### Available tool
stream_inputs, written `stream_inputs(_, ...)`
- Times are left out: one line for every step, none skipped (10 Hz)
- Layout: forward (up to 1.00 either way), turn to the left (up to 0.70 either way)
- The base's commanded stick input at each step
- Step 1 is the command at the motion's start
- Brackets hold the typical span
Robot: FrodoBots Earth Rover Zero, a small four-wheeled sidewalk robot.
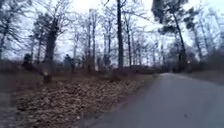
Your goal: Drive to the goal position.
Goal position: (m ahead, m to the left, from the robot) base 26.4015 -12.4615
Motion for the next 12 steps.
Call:
stream_inputs(0.00,-1.00)
stream_inputs(0.00,-1.00)
stream_inputs(0.00,-1.00)
stream_inputs(0.00,-1.00)
stream_inputs(0.00,-1.00)
stream_inputs(0.00,-1.00)
stream_inputs(0.00,-0.98)
stream_inputs(0.00,-0.32)
stream_inputs(0.00,0.00)
stream_inputs(0.00,0.00)
stream_inputs(0.00,0.00)
stream_inputs(0.00,0.00)
